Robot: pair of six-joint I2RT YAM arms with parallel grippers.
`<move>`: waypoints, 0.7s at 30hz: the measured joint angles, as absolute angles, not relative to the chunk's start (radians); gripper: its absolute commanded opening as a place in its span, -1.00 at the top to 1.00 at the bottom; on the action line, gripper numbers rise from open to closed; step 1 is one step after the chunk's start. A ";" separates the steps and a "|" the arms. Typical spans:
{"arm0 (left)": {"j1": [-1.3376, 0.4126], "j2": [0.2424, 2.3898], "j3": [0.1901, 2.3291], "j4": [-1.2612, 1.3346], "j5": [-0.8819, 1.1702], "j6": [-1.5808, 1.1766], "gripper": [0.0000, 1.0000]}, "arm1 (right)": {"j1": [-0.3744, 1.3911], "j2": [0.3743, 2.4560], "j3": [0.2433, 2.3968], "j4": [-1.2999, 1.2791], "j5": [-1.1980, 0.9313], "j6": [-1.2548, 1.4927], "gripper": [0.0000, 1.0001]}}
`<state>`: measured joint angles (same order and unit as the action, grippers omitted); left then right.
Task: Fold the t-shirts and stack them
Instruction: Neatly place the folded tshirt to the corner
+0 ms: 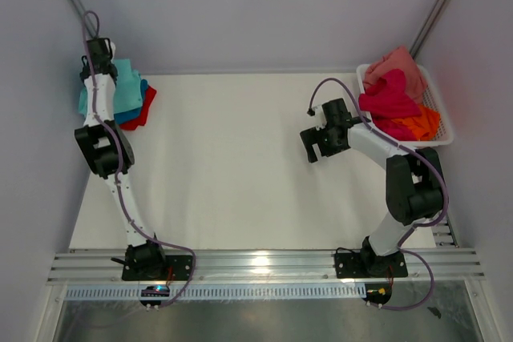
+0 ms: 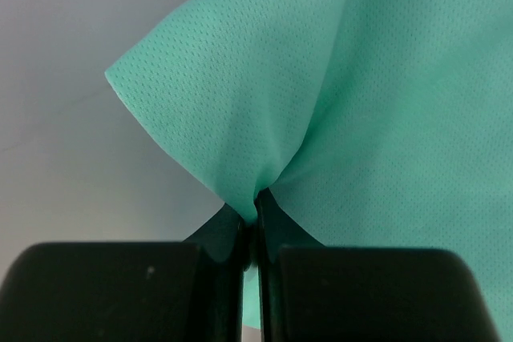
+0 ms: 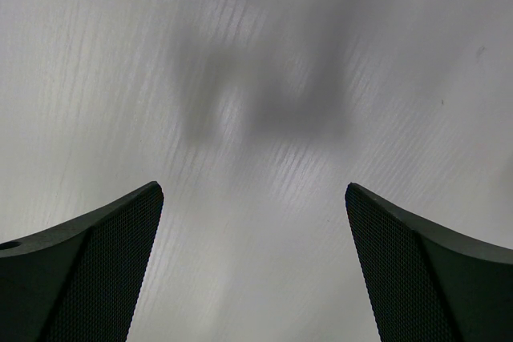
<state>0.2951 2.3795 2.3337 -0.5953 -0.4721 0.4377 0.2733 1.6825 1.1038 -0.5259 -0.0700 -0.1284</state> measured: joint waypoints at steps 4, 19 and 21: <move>0.295 2.421 2.323 -0.600 -0.422 0.374 1.00 | 0.273 1.682 1.104 -0.527 -0.070 -0.129 -0.99; 0.283 2.517 2.310 -0.566 -0.469 0.350 1.00 | 0.273 1.695 1.104 -0.532 -0.073 -0.129 -0.99; 0.281 2.531 2.319 -0.552 -0.491 0.365 1.00 | 0.273 1.695 1.104 -0.532 -0.073 -0.129 -0.99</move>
